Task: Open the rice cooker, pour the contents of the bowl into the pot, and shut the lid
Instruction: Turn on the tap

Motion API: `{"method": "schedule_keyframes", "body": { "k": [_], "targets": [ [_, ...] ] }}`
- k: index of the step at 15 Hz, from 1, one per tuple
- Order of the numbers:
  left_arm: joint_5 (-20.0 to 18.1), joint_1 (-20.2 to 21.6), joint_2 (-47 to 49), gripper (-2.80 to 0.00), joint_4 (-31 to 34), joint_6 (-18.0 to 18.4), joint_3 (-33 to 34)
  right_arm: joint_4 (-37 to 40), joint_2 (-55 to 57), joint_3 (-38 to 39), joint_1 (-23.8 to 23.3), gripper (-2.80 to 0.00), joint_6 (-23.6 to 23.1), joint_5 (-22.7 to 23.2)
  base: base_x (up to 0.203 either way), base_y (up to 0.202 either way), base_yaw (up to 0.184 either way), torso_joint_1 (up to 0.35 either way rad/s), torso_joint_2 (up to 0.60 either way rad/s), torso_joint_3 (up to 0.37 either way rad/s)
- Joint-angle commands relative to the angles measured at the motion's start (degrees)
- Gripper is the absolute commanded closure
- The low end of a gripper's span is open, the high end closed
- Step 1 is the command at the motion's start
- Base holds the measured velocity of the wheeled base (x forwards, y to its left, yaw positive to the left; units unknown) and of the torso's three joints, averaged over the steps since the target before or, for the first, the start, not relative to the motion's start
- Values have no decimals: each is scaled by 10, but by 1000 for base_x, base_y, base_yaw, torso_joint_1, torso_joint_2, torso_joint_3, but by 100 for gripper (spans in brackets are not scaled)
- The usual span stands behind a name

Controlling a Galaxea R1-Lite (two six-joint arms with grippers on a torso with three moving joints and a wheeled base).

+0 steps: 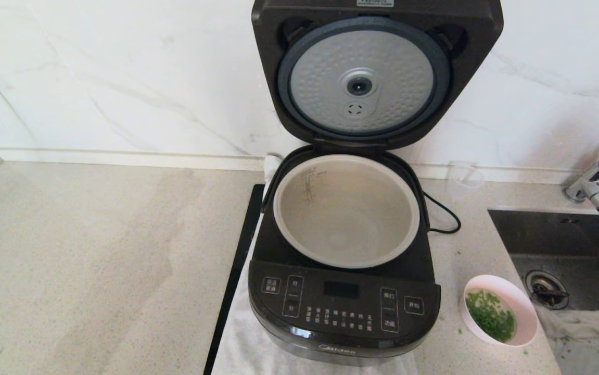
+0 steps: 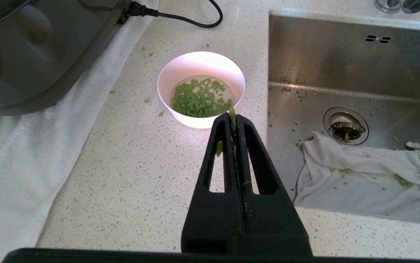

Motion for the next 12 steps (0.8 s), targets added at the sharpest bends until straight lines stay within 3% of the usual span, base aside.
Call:
{"method": "schedule_keyframes", "body": {
  "k": [1, 7, 12],
  "targets": [
    [2, 0, -1, 0, 0, -7, 1, 0, 0, 0, 0, 0, 0, 0, 0, 0, 0, 0, 0, 0],
    [3, 0, -1, 0, 0, -8, 1, 5, -2, 0, 0, 0, -27, 0, 0, 0, 0, 0, 0, 0],
    [3, 0, -1, 0, 0, -8, 1, -2, -2, 0, 0, 0, -4, -5, 0, 0, 0, 0, 0, 0]
  ]
}}
